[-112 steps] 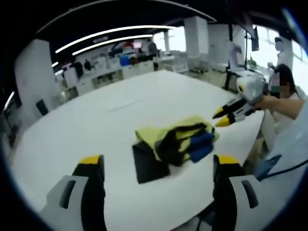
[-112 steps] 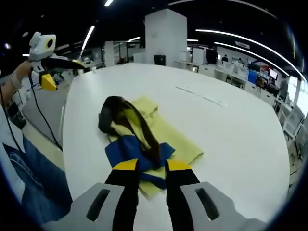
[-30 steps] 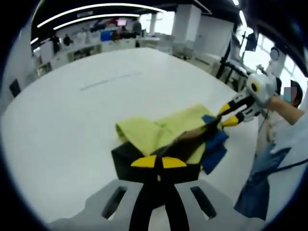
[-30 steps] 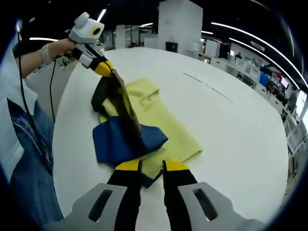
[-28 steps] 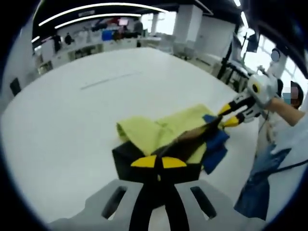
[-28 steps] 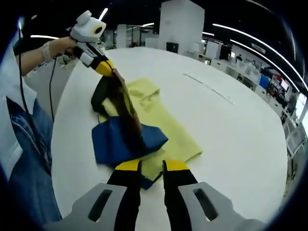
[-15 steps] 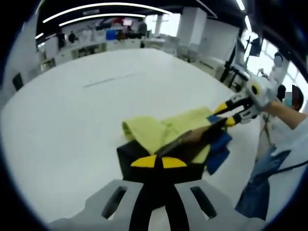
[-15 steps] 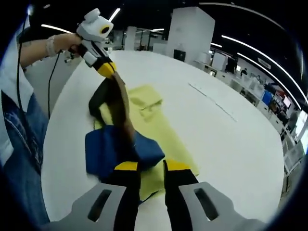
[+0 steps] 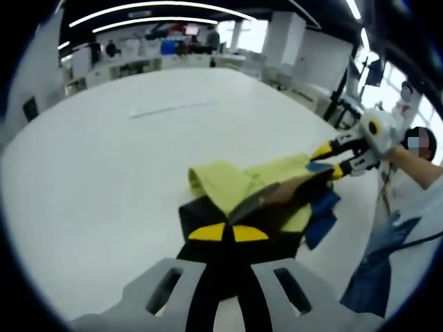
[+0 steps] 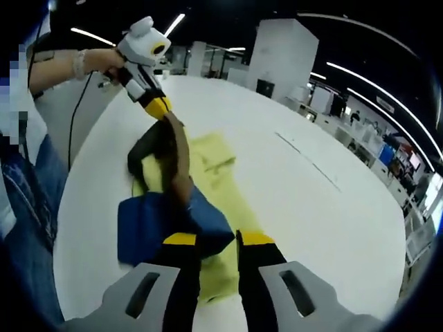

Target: Fold the garment on the visible template until the final outline fits inside the template.

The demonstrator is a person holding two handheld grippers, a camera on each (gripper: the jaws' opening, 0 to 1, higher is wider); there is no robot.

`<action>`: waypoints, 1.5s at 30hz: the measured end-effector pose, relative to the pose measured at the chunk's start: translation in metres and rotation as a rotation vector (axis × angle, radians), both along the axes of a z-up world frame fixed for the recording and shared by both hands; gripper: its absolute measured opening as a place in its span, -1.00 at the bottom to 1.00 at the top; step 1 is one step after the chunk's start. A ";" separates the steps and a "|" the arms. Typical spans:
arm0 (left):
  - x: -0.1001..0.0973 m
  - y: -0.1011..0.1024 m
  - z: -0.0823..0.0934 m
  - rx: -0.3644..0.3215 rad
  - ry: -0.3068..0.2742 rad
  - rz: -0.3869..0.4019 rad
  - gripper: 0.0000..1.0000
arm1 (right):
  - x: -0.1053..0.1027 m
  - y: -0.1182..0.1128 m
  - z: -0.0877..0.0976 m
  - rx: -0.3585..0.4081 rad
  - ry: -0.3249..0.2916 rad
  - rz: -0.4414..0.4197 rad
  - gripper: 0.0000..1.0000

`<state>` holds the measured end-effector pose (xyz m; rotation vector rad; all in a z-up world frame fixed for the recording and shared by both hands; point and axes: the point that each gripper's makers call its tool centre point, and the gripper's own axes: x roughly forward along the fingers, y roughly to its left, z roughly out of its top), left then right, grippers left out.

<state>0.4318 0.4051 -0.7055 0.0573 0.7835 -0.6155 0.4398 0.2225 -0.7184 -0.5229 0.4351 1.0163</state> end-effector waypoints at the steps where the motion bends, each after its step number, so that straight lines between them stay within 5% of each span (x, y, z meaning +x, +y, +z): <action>1: 0.000 0.001 -0.001 0.000 0.002 0.003 -1.00 | 0.002 0.001 0.002 0.002 -0.007 -0.001 -0.62; 13: 0.003 0.009 0.000 -0.003 0.000 0.030 -1.00 | 0.007 0.005 0.010 -0.004 -0.036 0.015 -0.83; 23: 0.004 0.007 0.001 0.002 0.002 0.028 -1.00 | 0.010 0.007 0.027 0.092 -0.009 -0.071 -0.78; 33: 0.004 0.006 0.002 0.004 0.005 0.022 -1.00 | 0.007 0.017 0.028 0.109 0.026 -0.092 -0.72; 45: 0.004 0.006 0.001 -0.003 0.008 0.020 -1.00 | 0.009 -0.004 0.008 0.024 0.044 -0.152 -0.80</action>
